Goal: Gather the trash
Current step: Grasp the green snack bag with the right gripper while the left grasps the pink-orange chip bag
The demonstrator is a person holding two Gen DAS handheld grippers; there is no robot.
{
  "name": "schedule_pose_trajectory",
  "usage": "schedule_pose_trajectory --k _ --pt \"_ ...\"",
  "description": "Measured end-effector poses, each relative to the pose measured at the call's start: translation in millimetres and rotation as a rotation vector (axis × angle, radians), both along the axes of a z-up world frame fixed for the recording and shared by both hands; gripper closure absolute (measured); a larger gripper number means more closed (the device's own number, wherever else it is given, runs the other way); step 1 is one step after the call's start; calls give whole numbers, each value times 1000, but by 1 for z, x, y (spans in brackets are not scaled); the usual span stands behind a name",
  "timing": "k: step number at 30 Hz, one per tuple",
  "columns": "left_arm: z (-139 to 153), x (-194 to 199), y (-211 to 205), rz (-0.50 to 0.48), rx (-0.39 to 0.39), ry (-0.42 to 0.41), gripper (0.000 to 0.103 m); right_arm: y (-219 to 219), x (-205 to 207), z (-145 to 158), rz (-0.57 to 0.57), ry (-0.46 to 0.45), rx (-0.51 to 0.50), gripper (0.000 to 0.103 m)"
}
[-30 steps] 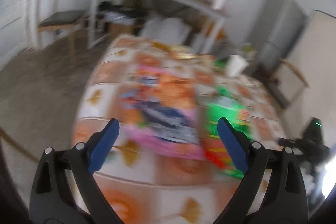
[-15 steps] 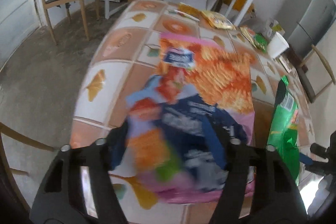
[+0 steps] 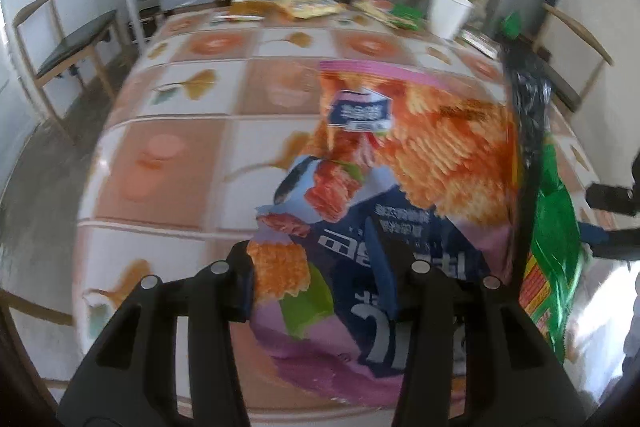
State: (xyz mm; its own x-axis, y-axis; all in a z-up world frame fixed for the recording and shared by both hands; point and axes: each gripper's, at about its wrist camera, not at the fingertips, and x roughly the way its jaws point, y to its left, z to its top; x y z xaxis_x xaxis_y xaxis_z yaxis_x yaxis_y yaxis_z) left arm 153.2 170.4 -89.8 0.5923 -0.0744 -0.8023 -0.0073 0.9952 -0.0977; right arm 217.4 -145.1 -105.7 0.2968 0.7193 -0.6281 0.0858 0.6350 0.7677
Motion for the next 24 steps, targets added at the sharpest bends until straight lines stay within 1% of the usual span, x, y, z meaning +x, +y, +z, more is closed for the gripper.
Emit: schedule_pose_trajectory --k 3,6,8,10,11,14,16,18,19,20,22,24 --pt "0 -7 -21 -47 9 -4 59 -16 -7 -2 -25 9 26 33" --pt "0 -10 -33 -70 29 -9 59 -33 -13 -5 -63 17 56 33" --pt "1 -12 -38 -69 42 -15 51 -41 -16 -4 -83 8 46 33" --pt "4 -15 -35 -55 45 -36 33 -45 -16 -4 -94 5 56 33" --pt "7 -17 -33 -43 45 -50 30 -48 -17 -3 -97 0 56 33" --pt "19 -25 -22 -3 37 -101 29 -50 -17 -4 -105 -3 58 33" --pt "28 -31 -12 24 7 -138 29 -49 -15 -5 -105 -5 56 33" --pt "40 -41 -4 35 -51 -190 29 -48 -16 -4 -96 -13 41 33" --pt "46 -47 -1 17 -95 -221 29 -48 -16 -4 -92 -16 34 33" --pt "52 -51 -2 -14 -134 -244 29 -47 -16 -4 -86 -20 29 33" --pt "58 -57 -11 -102 -196 -256 22 -44 -14 -3 -79 -26 24 33" --pt "58 -56 -27 -176 -200 -241 22 -43 -13 -3 -76 -29 26 33"
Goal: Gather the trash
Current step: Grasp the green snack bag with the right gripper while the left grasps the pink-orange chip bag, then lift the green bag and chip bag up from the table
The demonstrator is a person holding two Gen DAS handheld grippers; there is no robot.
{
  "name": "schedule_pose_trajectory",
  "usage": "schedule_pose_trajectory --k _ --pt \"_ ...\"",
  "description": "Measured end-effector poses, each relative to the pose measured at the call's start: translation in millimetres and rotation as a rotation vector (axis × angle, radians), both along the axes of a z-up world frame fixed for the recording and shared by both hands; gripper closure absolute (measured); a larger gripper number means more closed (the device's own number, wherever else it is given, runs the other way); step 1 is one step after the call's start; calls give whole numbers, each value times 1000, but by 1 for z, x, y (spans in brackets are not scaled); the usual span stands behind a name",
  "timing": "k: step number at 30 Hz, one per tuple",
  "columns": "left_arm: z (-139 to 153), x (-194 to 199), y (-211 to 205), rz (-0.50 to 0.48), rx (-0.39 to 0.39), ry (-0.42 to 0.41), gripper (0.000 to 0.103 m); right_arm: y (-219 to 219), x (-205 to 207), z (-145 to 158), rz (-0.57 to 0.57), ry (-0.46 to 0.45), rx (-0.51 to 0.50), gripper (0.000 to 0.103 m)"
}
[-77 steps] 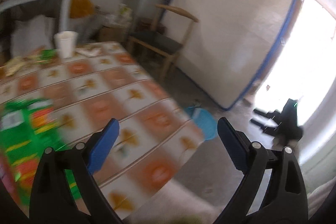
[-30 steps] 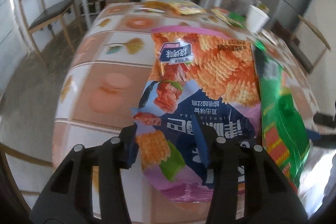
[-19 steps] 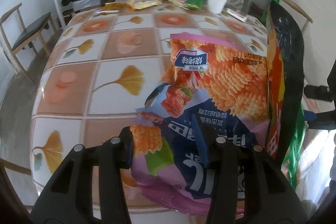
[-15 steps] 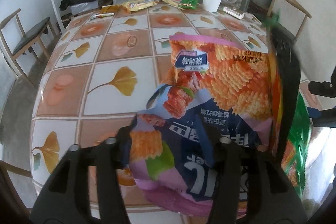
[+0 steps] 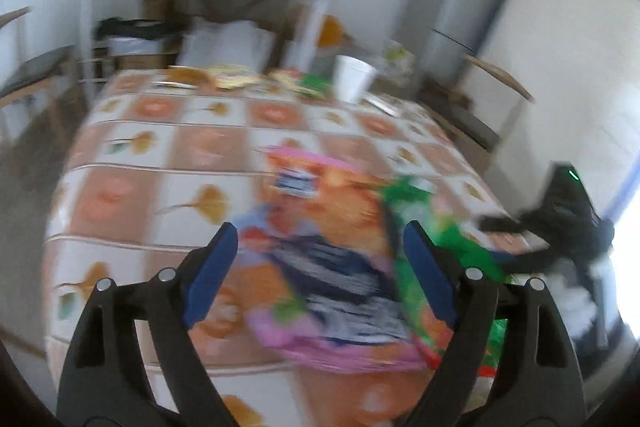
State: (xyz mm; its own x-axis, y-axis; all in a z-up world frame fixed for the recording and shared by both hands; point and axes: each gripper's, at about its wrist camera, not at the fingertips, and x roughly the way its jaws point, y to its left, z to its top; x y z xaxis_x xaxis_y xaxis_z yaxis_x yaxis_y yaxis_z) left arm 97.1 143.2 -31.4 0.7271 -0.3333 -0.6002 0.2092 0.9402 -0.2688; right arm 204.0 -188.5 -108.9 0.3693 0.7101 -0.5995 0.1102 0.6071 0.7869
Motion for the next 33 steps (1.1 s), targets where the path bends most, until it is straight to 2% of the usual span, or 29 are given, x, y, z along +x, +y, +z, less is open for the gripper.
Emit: schedule_pose_trajectory --k 4,9,18,22,25,33 --pt "-13 5 -32 -75 70 37 22 0 0 0 -3 2 3 33" --pt "-37 13 -44 -51 160 105 22 -1 0 -1 1 0 3 33" --pt "-56 16 -35 -32 143 152 22 0 3 -1 34 -4 12 33" --pt "-60 16 -37 -26 183 140 22 -3 6 -2 43 -2 34 33" --pt "-60 16 -37 -26 190 136 22 3 9 -2 105 10 14 33" --pt "-61 16 -40 -27 210 135 22 10 3 -6 214 79 97 35"
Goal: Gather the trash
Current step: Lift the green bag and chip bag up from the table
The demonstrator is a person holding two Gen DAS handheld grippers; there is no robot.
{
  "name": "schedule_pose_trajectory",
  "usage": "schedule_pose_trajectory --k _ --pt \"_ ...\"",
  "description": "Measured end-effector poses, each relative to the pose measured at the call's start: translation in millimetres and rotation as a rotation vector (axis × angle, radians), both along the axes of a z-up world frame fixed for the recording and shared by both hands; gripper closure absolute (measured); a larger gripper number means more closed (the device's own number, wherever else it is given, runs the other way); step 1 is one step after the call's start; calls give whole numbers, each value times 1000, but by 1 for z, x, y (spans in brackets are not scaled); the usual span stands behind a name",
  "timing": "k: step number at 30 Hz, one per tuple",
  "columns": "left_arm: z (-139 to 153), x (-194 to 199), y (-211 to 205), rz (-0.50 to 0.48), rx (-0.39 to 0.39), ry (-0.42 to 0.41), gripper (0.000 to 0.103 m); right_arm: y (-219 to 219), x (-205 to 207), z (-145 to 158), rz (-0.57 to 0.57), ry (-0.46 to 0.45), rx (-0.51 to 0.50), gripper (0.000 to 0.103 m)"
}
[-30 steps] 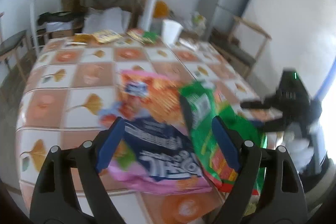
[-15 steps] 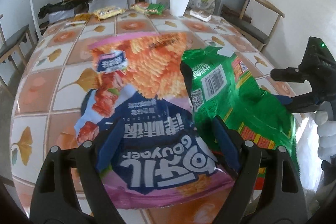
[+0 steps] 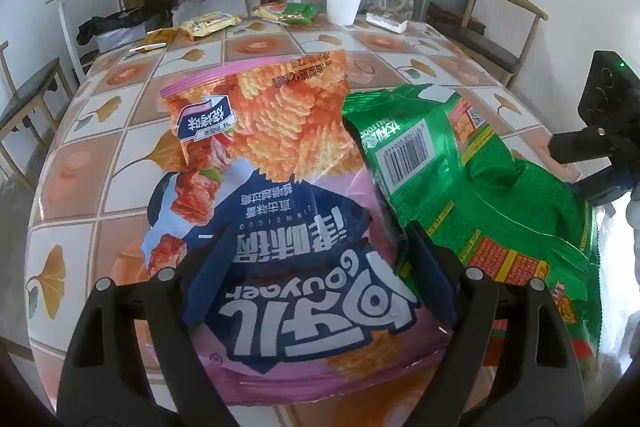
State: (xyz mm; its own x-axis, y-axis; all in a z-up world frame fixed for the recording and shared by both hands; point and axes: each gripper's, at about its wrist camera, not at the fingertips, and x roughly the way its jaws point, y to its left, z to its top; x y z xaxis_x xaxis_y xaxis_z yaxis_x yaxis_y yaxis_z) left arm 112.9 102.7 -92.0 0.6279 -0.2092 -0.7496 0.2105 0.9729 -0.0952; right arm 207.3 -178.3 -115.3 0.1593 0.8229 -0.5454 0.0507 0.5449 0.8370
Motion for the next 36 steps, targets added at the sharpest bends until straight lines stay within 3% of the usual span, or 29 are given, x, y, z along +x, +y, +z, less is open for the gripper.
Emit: schedule_pose_trajectory --k 4,7,10,12,13,16,21,25,30,36 --pt "0 1 -1 -1 6 -1 22 6 -3 -5 49 28 88 43" --pt "0 1 -1 -1 5 -1 22 10 -4 -10 47 40 85 55" --pt "0 1 -1 -1 4 0 22 17 -5 -13 45 47 50 75" --pt "0 2 1 3 -3 9 22 19 -7 -15 37 46 23 93" --pt "1 3 4 6 -19 19 22 19 -8 -15 26 42 19 96" --pt "11 2 18 22 -115 35 22 11 -11 -13 -7 18 46 98" --pt "45 -15 48 39 -209 -81 22 -8 -12 -7 -69 -11 53 98" --pt "61 -19 87 145 -245 -114 22 -21 -13 -11 -119 -10 59 98" --pt "46 -10 122 259 -234 -5 22 -31 -15 -23 -149 10 70 98" --pt "16 -9 139 289 -441 165 23 -27 -15 -27 -147 14 39 98"
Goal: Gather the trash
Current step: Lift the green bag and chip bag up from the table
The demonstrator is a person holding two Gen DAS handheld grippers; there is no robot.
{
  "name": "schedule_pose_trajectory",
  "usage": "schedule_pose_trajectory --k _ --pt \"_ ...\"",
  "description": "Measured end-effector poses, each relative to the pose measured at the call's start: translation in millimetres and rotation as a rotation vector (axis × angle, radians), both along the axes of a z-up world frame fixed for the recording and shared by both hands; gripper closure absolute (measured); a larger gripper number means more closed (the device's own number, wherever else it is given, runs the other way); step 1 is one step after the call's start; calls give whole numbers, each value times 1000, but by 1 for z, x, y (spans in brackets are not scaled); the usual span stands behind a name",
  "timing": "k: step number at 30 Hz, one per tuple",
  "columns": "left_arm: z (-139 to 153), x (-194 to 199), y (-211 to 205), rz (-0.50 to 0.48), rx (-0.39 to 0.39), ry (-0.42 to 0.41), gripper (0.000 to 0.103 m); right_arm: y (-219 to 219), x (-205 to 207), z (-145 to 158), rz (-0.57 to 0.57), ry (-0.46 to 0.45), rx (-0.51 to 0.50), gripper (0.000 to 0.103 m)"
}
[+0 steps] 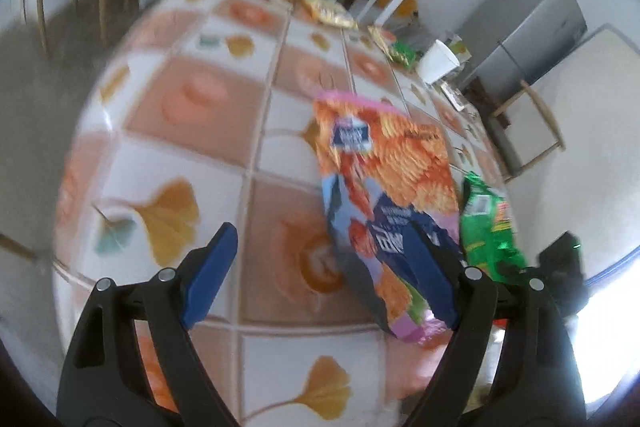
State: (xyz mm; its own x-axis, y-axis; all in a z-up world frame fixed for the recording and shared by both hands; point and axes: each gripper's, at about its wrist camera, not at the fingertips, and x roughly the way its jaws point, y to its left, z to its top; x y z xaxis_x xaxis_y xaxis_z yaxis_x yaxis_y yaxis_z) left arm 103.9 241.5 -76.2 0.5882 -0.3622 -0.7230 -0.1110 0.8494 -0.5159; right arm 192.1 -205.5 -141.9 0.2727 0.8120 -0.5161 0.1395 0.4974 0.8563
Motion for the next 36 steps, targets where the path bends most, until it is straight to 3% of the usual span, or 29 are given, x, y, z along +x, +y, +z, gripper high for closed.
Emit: schedule_pose_trajectory --k 9,22,28,36 --pt "-15 8 -4 -21 -112 74 25 1 0 3 -5 -10 -20 98" --pt "-18 19 -26 -60 -150 88 49 0 0 2 -4 -12 -19 98" --pt "-19 23 -30 -56 -122 96 66 0 0 2 -5 -12 -18 98" --pt "-23 22 -30 -60 -118 101 79 0 -1 2 -5 -13 -18 98"
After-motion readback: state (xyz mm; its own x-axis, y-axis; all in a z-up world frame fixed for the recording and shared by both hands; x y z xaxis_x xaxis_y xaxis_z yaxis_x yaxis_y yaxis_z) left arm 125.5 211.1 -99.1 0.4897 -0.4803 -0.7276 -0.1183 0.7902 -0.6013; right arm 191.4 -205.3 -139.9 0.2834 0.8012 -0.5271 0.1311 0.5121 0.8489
